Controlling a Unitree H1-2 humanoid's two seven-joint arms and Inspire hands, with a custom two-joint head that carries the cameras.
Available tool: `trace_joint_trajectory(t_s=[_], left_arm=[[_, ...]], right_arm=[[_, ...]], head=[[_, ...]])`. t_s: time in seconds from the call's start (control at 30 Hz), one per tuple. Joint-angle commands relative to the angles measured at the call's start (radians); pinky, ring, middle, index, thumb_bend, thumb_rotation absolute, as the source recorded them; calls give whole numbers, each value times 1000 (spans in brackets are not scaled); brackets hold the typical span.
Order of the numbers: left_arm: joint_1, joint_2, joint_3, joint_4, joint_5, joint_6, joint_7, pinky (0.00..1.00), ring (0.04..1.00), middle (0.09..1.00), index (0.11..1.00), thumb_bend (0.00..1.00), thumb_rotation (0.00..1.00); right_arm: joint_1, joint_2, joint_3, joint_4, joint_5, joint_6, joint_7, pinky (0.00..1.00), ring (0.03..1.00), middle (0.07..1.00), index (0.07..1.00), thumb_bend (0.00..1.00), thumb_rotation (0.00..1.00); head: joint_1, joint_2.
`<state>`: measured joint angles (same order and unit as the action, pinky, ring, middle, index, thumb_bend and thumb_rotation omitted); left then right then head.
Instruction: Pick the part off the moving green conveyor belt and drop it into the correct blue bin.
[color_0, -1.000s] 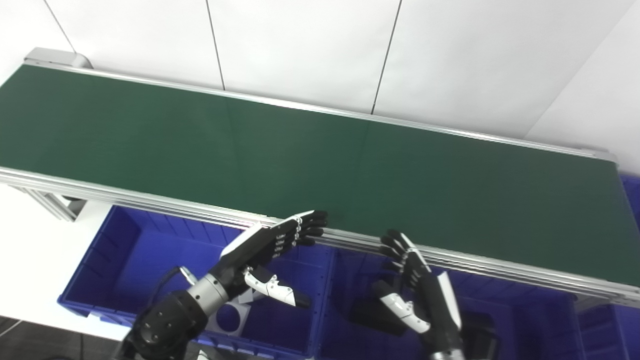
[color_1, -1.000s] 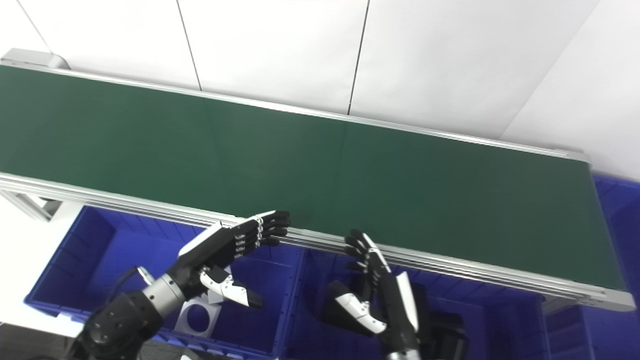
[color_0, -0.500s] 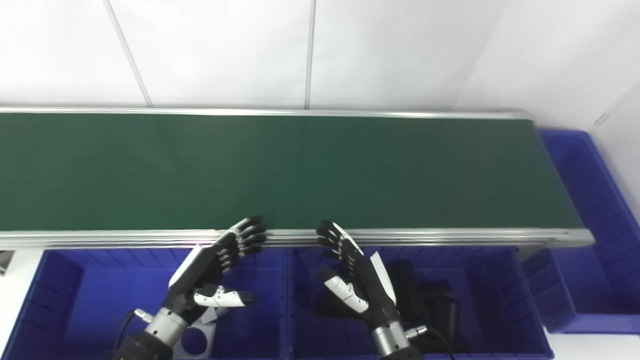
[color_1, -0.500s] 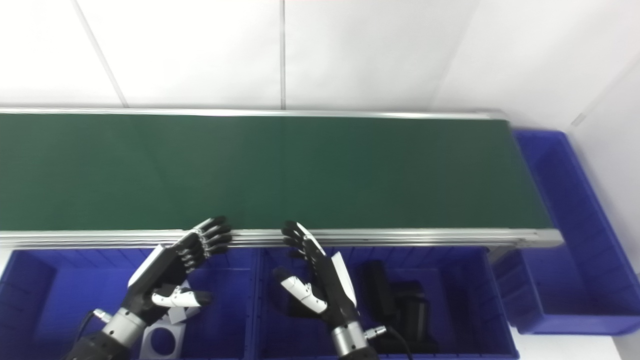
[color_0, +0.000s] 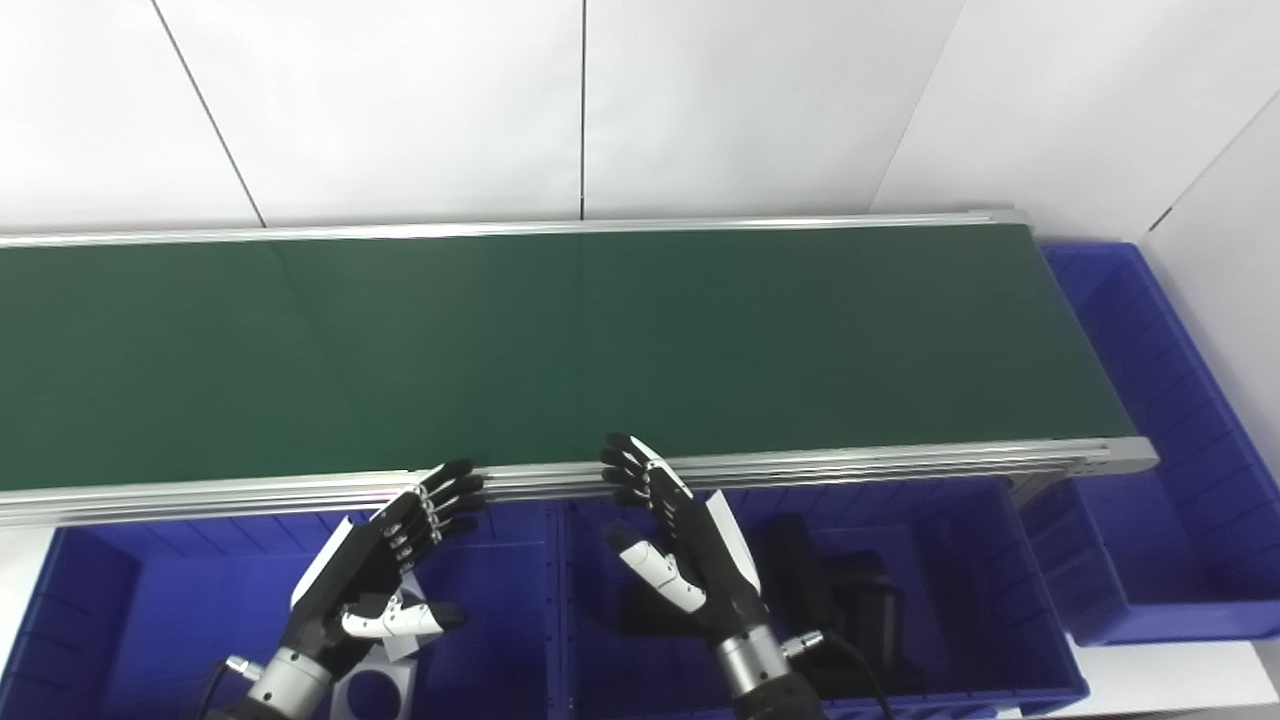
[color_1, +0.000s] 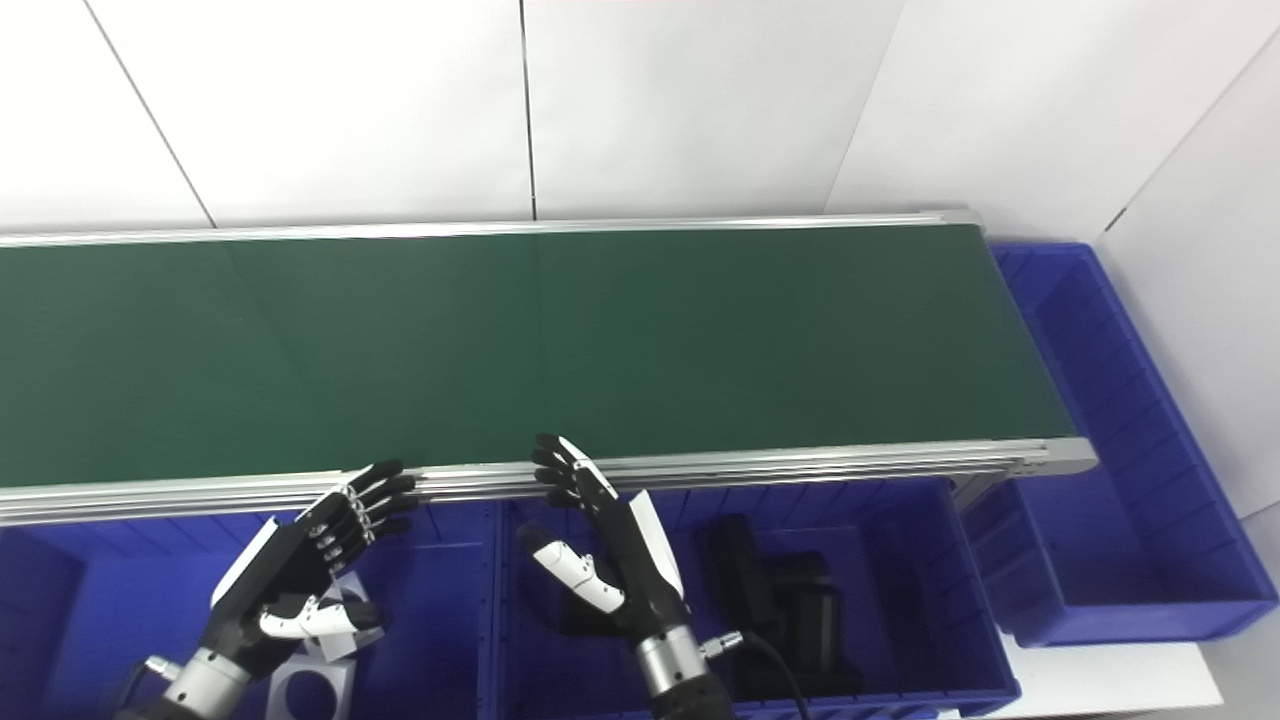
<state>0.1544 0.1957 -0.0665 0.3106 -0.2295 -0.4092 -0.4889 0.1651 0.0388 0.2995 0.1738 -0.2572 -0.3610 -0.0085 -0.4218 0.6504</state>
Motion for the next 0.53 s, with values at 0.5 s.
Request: trace_joint_trajectory(t_s=[0.5], left_arm=[[71,-84,-4,-189,46,-45,84,780,808,829,840,905,386]], right_arm=[[77,-77,-26,-175,86,-6,54,746,837,872,907,681,782]], head=[[196,24]])
